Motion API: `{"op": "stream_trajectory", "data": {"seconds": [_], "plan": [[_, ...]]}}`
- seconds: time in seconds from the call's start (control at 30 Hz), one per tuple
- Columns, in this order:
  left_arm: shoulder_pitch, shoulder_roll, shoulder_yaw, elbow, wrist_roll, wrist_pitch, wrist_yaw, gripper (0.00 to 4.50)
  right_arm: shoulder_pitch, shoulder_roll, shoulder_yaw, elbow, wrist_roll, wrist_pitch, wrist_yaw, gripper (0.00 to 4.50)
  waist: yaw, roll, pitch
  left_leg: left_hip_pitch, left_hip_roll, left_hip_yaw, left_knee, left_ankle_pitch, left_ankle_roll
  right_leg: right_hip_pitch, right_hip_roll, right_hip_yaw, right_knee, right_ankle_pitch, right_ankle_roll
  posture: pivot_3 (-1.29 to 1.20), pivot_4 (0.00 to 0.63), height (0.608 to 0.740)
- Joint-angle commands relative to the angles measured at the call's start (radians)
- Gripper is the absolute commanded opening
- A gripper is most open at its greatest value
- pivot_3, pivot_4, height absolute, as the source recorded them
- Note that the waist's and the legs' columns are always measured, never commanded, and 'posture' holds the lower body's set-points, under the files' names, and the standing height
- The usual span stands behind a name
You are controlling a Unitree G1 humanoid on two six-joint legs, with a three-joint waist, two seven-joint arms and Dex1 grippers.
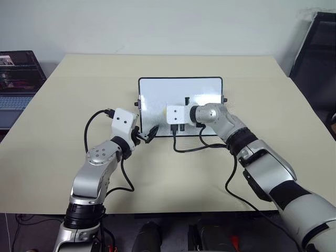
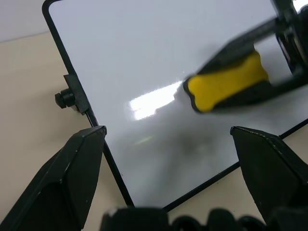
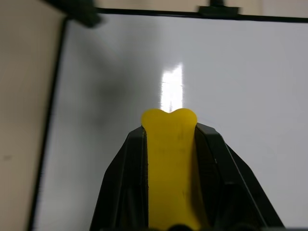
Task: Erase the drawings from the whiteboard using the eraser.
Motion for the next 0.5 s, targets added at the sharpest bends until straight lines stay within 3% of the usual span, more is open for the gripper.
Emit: {"op": "stream_trajectory", "data": {"seconds": [0.03,0.27,0.5], "plan": [[-0.013,0.004,0.004,-0.036,0.001,-0.006,-0.002,4.50,0.011,0.004,-0.039,-0.028,0.031,0.059,0.001,1.00,0.000,0.000,0.000,0.000,0.000,0.000,0.000,0.000,0.000,0.000,0.000,0.000,0.000,0.000,0.000,0.00,0.150,0.740],[-0.047,0.011,-0.005,-0.005,0.003,-0.022,-0.024,4.50,0.098,0.030,-0.276,-0.301,0.281,0.335,0.017,0.99,0.006,0.000,0.000,-0.003,0.000,-0.002,0.000,0.000,0.000,-0.002,0.000,-0.002,0.000,0.000,0.000,0.00,0.150,0.740],[-0.096,0.057,-0.069,0.037,-0.016,-0.089,-0.194,4.50,0.355,-0.073,-0.427,-0.859,0.388,0.728,-0.015,0.99,0.027,0.001,0.000,-0.006,0.000,-0.001,-0.001,0.000,0.000,-0.004,0.000,-0.001,-0.004,0.000,0.000,0.00,0.150,0.740]]}}
